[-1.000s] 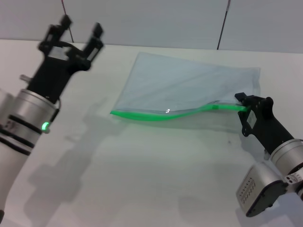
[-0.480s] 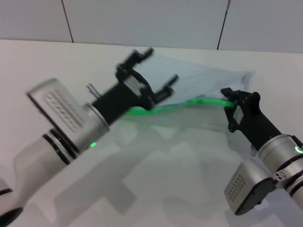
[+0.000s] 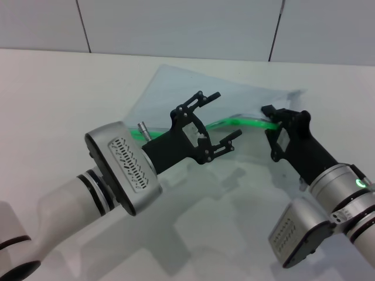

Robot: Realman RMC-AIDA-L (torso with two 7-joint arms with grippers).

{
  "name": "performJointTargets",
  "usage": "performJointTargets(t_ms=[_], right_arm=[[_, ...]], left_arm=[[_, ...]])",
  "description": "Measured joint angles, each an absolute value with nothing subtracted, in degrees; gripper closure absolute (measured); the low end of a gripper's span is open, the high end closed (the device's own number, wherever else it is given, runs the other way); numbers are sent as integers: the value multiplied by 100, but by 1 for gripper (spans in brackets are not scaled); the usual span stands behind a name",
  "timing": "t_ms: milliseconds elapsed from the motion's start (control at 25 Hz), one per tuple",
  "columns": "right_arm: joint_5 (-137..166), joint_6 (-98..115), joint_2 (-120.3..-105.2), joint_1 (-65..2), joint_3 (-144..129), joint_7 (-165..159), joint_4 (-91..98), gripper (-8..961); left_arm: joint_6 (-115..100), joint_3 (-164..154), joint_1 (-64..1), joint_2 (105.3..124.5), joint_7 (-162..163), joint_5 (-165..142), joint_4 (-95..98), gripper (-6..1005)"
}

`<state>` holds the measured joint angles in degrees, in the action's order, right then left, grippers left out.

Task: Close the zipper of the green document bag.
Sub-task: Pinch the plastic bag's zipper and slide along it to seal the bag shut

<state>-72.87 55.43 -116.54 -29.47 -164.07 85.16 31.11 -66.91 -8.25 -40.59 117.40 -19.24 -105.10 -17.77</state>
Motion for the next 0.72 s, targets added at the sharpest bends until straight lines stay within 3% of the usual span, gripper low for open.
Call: performJointTargets(t_ms=[520, 720], right_arm=[[-6999, 5617, -11654, -2946, -16482, 8486, 3208, 914], [-6996, 5610, -11654, -2946, -16480, 8481, 3208, 914]], left_arm=[[-6587, -818, -4072, 11749, -2546, -10490, -1784, 194], [-6583, -822, -4053, 11751, -2799, -10497, -1822, 286]])
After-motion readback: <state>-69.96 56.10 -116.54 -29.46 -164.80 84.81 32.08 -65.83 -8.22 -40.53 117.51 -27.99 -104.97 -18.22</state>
